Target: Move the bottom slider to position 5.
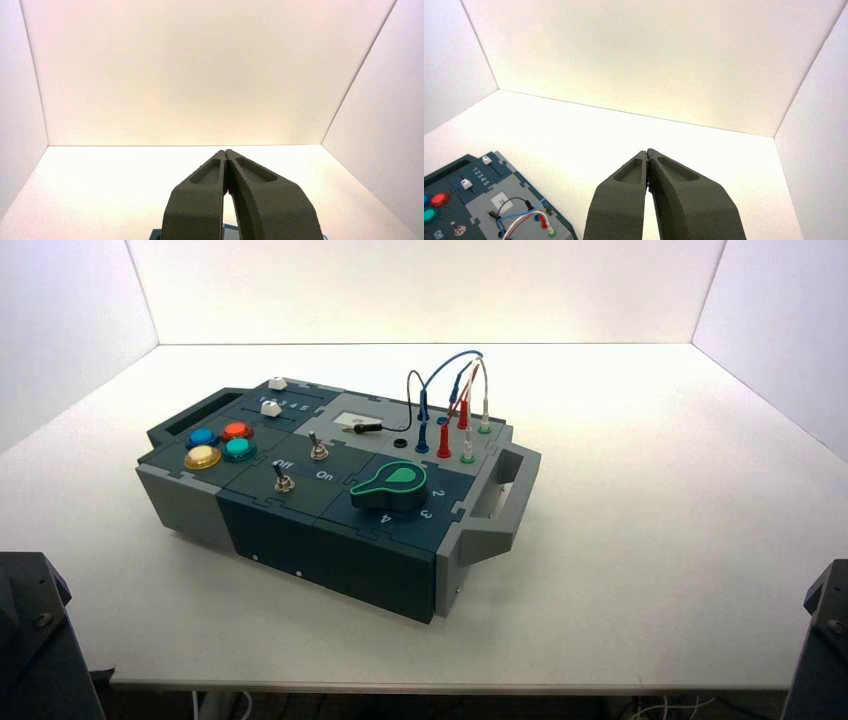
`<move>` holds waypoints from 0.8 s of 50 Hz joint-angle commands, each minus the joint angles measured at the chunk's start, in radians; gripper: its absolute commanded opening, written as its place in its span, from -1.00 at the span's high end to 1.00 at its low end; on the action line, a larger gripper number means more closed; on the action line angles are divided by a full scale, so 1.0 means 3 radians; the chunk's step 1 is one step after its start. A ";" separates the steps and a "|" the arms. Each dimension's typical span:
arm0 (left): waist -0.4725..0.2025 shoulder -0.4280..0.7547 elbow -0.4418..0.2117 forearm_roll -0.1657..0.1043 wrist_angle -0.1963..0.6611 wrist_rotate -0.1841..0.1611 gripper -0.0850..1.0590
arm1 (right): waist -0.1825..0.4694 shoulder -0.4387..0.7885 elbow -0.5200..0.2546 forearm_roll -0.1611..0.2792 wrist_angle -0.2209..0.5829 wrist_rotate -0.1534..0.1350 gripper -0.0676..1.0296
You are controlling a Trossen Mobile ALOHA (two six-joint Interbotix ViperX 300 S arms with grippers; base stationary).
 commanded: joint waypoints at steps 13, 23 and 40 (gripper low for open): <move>0.0015 0.0159 0.0092 -0.0010 -0.0015 -0.0015 0.91 | -0.0010 0.0179 -0.0056 0.0010 -0.0015 0.0005 0.92; 0.0015 0.0169 0.0159 -0.0036 0.0072 -0.0056 0.91 | -0.0005 0.0291 -0.0082 0.0015 -0.0010 0.0005 0.92; 0.0046 0.0752 0.0015 -0.0041 0.0164 -0.0164 0.91 | 0.0015 0.0327 -0.0092 0.0082 0.0066 0.0005 0.92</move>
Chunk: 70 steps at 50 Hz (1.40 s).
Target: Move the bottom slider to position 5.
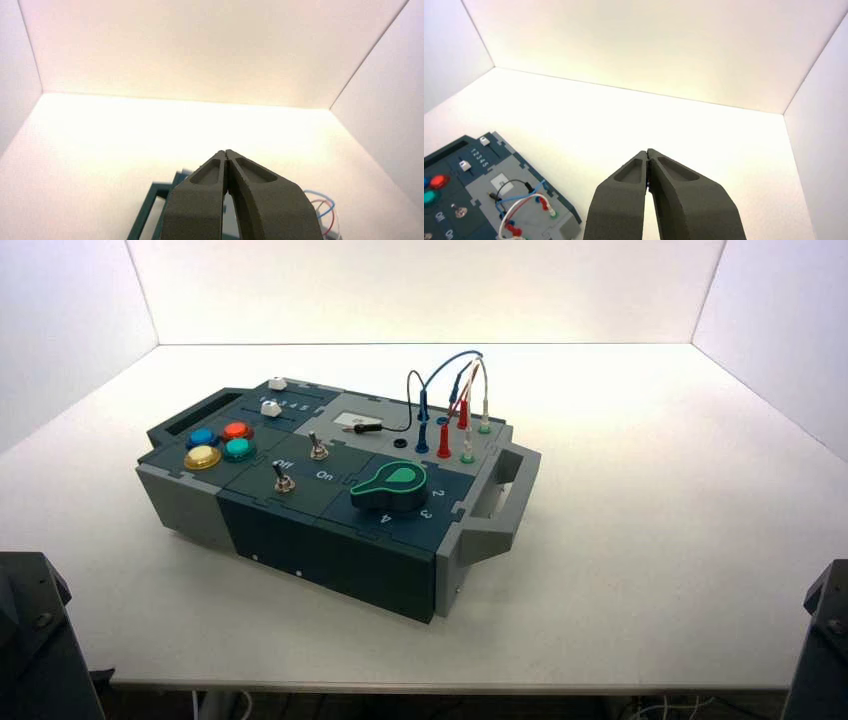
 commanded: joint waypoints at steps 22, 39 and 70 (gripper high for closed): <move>0.0036 0.2148 -0.0614 0.0010 -0.0015 0.0087 0.91 | 0.0000 0.0026 -0.0102 0.0036 0.0020 0.0005 0.92; 0.0036 0.3191 -0.0915 0.0005 -0.0026 0.0205 0.91 | 0.0000 0.0026 -0.0107 0.0036 0.0020 0.0005 0.92; -0.0097 0.4055 -0.1038 0.0000 -0.0153 0.0276 0.91 | 0.0005 0.0026 -0.0118 0.0036 0.0020 0.0005 0.92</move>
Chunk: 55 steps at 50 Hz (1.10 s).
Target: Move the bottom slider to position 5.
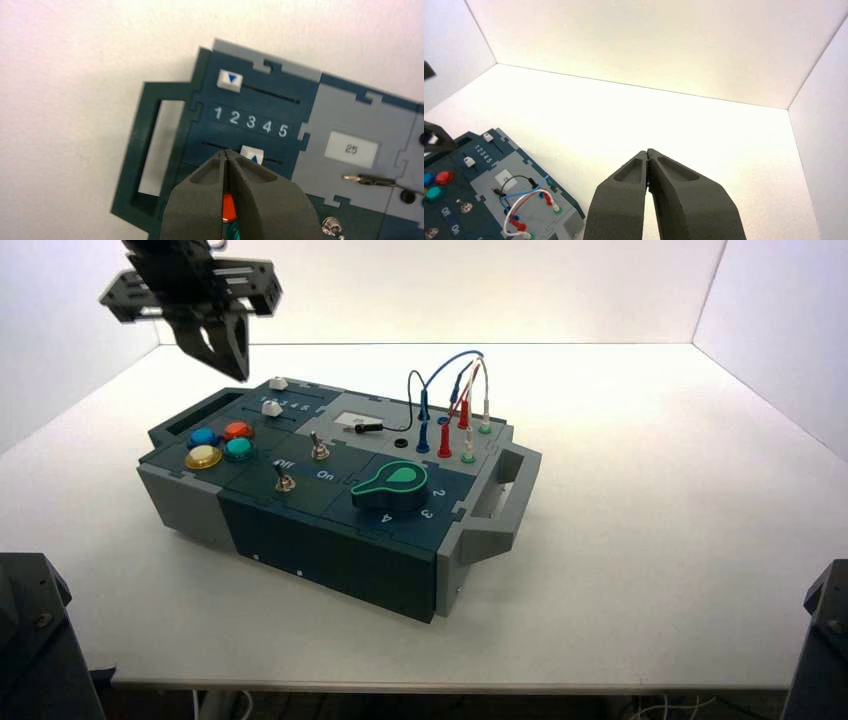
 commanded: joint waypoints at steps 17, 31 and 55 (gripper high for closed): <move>-0.0046 0.0256 -0.0128 0.0005 -0.0169 0.0015 0.91 | -0.0005 0.0020 -0.0112 0.0015 -0.0020 0.0005 0.92; -0.0046 0.0332 -0.0230 0.0015 -0.0184 0.0015 0.91 | -0.0005 0.0010 -0.0112 0.0015 -0.0020 0.0005 0.92; -0.0046 0.0404 -0.0210 0.0015 -0.0179 0.0020 0.91 | 0.0000 0.0005 -0.0118 0.0010 -0.0026 0.0005 0.92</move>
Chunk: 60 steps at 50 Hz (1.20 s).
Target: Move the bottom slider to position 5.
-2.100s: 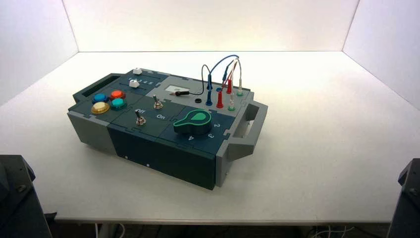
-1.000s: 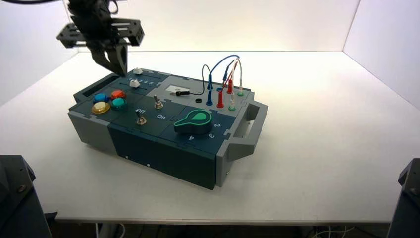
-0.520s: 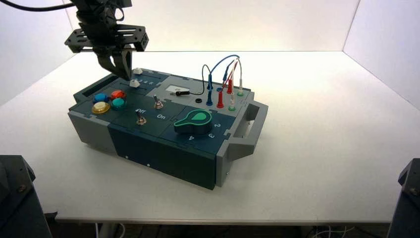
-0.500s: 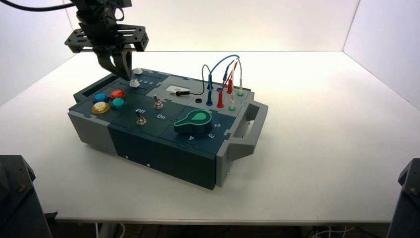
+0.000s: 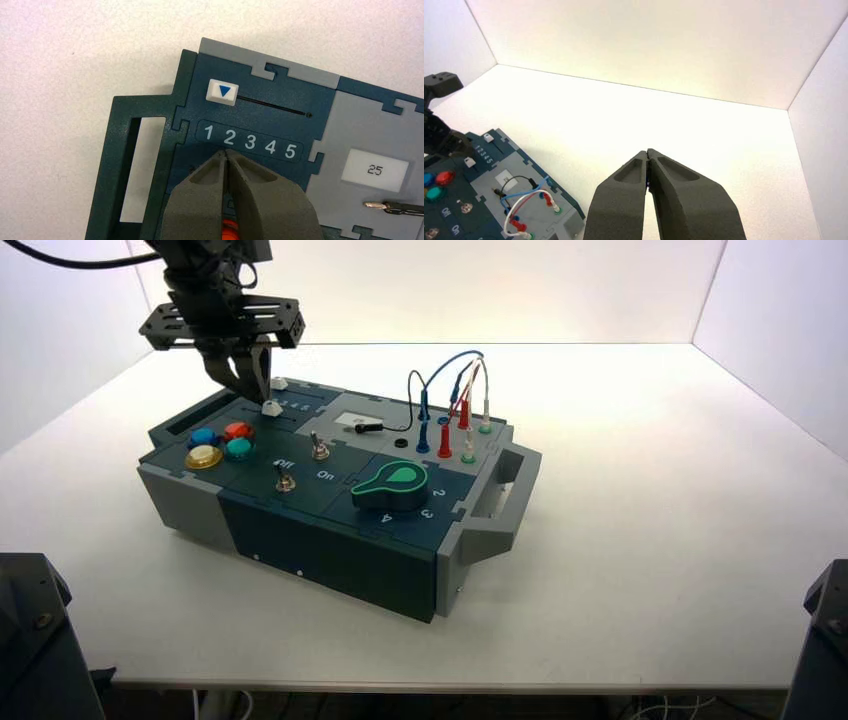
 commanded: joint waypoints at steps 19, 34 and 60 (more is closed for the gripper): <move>-0.0097 -0.0031 -0.0031 0.0000 -0.0005 0.0010 0.91 | -0.0005 0.0010 -0.0118 0.0005 -0.0026 0.0005 0.92; -0.0143 -0.0020 -0.0026 -0.0015 0.0015 0.0010 0.91 | -0.0005 0.0015 -0.0118 0.0005 -0.0026 0.0005 0.92; -0.0240 -0.0020 0.0010 -0.0051 0.0031 0.0005 0.91 | -0.0005 0.0015 -0.0123 0.0005 -0.0041 0.0000 0.92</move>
